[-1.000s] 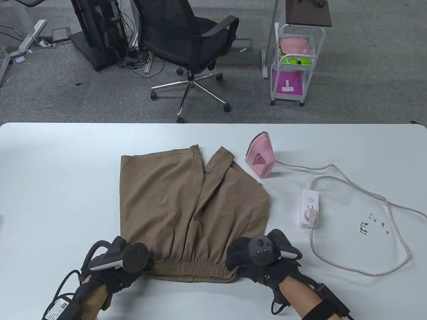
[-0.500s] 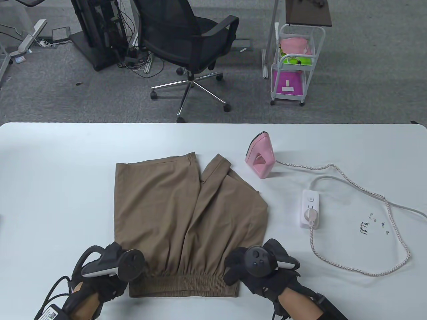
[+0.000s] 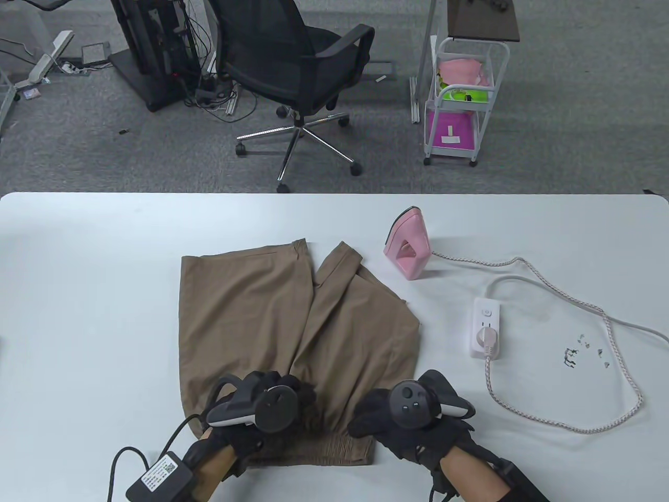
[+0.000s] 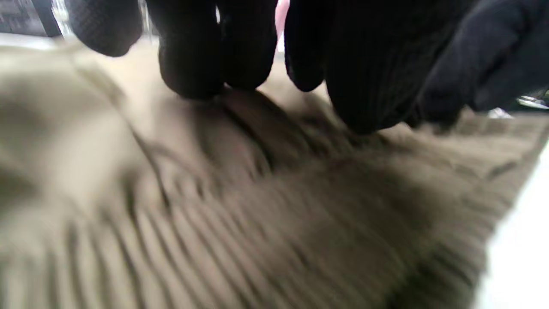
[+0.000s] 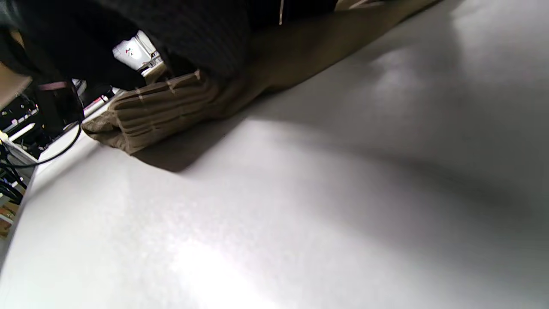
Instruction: Iron shorts with electric iron on table
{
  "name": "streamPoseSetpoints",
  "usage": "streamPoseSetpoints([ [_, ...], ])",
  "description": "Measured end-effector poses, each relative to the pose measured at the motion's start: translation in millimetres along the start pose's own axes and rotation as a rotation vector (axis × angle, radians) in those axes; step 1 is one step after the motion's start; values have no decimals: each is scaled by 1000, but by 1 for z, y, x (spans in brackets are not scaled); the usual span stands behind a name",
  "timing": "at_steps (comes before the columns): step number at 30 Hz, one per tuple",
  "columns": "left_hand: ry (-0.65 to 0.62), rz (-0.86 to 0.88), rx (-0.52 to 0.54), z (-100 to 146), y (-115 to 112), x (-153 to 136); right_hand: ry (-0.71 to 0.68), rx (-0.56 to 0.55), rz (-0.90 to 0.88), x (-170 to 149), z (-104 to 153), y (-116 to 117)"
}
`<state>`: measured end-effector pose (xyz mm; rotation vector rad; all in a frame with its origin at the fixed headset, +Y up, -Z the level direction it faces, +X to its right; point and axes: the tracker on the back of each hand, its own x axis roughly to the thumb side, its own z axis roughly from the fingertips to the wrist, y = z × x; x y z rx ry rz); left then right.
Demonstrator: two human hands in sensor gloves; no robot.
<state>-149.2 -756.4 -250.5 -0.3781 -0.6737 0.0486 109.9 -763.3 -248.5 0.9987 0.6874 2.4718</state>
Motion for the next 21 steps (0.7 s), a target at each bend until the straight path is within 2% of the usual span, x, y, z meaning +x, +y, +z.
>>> streamPoseSetpoints([
  [2,8,32,-84,-3,-7,-6,-5,-15,-47,-3,2,-7],
  [8,-22,158,-52,1,-12,-20,19,-166,-249,-11,10,-54],
  [12,-14,151,-49,2,-12,-21,98,-371,-329,-22,13,-93],
  [16,-10,154,-47,2,-13,-21,232,-602,-397,-42,11,-133],
  [18,-9,158,-44,3,-13,-21,302,-686,-438,-55,6,-150],
  [21,-9,159,-46,3,-13,-20,389,-747,-518,-73,-4,-164],
])
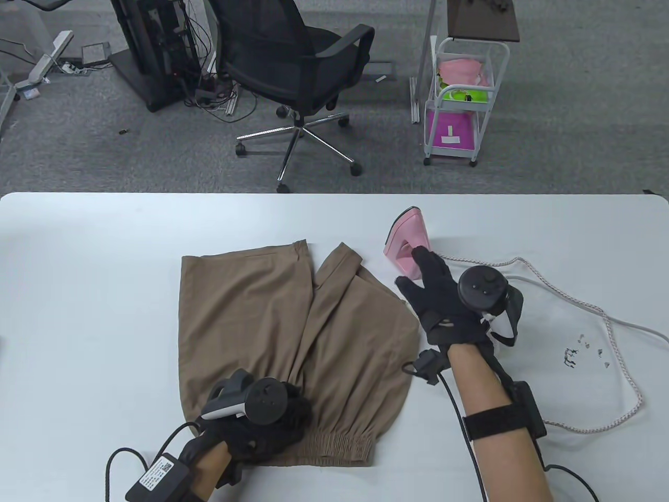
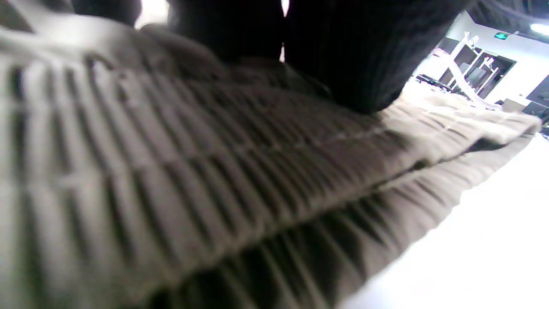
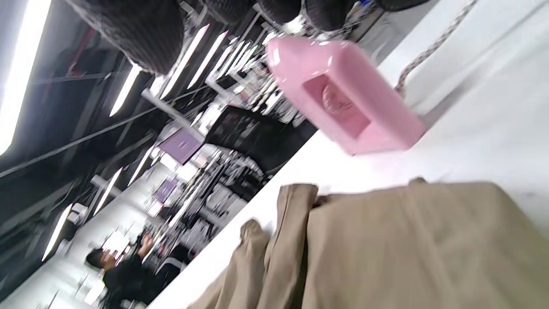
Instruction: Iron shorts with electric iron on table
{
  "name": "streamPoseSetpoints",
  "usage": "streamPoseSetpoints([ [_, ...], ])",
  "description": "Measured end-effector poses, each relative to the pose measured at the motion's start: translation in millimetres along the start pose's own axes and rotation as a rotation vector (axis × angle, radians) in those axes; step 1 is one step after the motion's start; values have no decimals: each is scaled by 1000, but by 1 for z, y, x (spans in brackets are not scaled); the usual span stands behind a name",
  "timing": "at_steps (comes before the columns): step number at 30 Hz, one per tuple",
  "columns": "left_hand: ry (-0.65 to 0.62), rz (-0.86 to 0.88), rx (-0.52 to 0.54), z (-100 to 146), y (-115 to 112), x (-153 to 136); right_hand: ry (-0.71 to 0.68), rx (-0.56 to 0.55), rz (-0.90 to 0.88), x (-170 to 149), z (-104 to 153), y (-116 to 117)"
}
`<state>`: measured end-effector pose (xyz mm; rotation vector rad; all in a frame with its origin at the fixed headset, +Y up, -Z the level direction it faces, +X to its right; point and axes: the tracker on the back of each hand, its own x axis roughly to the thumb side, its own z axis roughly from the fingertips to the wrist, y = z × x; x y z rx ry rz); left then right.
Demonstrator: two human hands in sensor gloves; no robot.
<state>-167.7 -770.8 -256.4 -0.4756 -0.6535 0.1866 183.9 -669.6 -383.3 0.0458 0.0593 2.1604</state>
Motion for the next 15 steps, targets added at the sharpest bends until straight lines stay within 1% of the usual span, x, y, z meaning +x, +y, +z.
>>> streamPoseSetpoints([
  [2,0,2,-1,0,0,0,52,-58,-18,-6,-17,-1],
  [4,0,4,-2,0,0,0,124,-90,-40,-16,-36,2],
  [7,-1,6,-2,0,0,0,238,-97,-56,-30,-55,8],
  [11,-3,10,-3,0,0,-1,386,-62,-96,-51,-73,18],
  [12,-3,12,-3,0,0,-1,409,-44,-118,-57,-76,21],
  [15,-2,14,-3,0,0,-1,417,-52,-188,-68,-83,26],
])
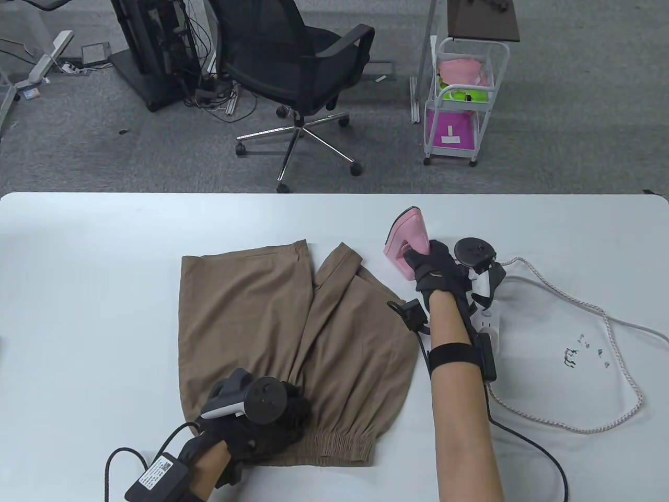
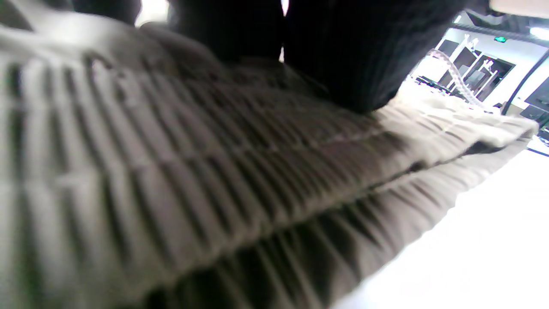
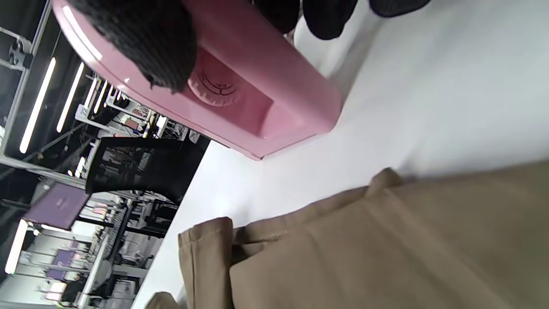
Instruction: Iron shorts with electric iron on table
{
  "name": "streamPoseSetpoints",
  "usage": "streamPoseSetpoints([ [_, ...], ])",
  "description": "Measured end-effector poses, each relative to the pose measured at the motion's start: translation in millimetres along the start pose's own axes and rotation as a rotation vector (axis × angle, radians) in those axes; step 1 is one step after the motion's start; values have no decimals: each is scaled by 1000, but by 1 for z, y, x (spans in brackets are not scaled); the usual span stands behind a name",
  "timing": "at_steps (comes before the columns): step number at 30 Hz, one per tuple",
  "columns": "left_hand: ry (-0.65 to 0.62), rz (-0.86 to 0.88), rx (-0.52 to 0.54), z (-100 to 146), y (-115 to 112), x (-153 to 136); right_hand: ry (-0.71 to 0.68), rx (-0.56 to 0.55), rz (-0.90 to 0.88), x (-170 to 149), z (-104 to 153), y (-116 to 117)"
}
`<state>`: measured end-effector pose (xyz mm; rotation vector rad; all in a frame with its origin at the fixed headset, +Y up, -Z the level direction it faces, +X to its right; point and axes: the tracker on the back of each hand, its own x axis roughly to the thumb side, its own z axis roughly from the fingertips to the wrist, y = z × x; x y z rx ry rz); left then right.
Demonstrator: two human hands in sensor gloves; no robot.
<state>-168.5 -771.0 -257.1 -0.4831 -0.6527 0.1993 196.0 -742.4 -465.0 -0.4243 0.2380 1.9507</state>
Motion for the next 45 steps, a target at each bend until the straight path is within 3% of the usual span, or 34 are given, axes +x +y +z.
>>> streamPoseSetpoints([
  [8,0,5,1,0,0,0,-102,55,-342,-2,-8,0],
  [12,0,5,2,1,0,-1,-166,119,-354,10,-3,-2],
  [19,0,5,0,1,0,-1,-327,210,16,58,16,8],
  [23,0,5,1,1,0,-1,-425,168,382,83,28,37],
  [28,1,5,2,1,0,-1,-499,148,641,94,37,85],
  [38,2,8,2,1,0,-1,-575,209,848,98,37,151],
  [45,5,8,3,1,-1,-1,-599,158,965,93,31,155],
])
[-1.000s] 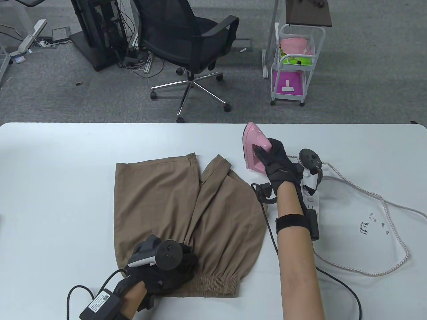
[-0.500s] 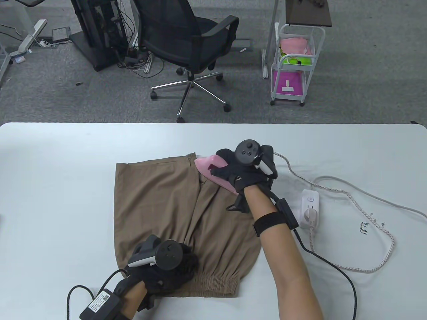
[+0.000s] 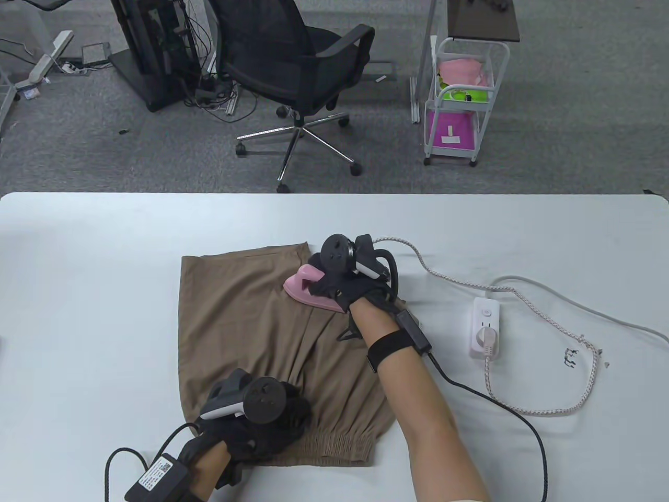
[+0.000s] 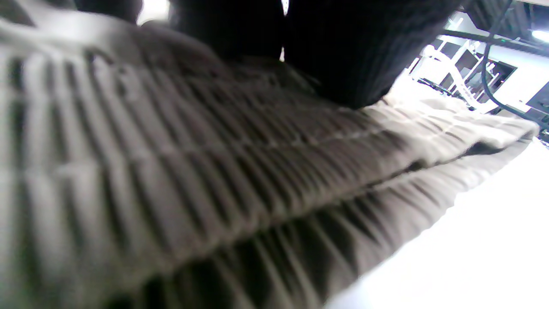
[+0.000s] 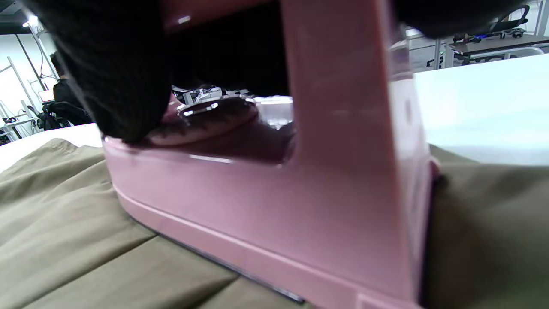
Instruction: Iron shorts with electric iron on table
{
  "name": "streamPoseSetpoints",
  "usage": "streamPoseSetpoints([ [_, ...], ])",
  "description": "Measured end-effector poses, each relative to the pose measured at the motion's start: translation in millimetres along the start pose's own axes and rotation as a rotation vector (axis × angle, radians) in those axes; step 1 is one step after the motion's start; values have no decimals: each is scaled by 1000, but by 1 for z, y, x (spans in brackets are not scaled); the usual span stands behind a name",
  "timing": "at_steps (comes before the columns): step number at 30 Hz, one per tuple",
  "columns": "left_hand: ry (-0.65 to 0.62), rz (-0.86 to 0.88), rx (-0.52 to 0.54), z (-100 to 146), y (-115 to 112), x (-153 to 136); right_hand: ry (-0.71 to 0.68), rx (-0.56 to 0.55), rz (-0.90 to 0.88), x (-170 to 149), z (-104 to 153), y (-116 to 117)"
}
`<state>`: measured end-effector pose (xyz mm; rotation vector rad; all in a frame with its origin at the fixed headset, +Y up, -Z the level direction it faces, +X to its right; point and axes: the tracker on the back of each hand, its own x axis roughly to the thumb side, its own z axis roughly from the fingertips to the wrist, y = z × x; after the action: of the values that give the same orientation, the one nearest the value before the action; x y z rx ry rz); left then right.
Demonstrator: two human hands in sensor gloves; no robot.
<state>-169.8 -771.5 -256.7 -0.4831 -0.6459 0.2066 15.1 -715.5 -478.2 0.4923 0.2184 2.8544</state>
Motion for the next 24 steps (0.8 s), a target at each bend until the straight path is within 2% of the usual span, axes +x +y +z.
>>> streamPoseSetpoints([
  [15,16,-4,0,0,0,0,31,-24,69,-46,33,-12],
  [18,17,-5,1,0,0,0,43,-30,138,-56,41,-17],
  [24,18,-4,-1,0,0,0,124,-32,133,-92,59,-27],
])
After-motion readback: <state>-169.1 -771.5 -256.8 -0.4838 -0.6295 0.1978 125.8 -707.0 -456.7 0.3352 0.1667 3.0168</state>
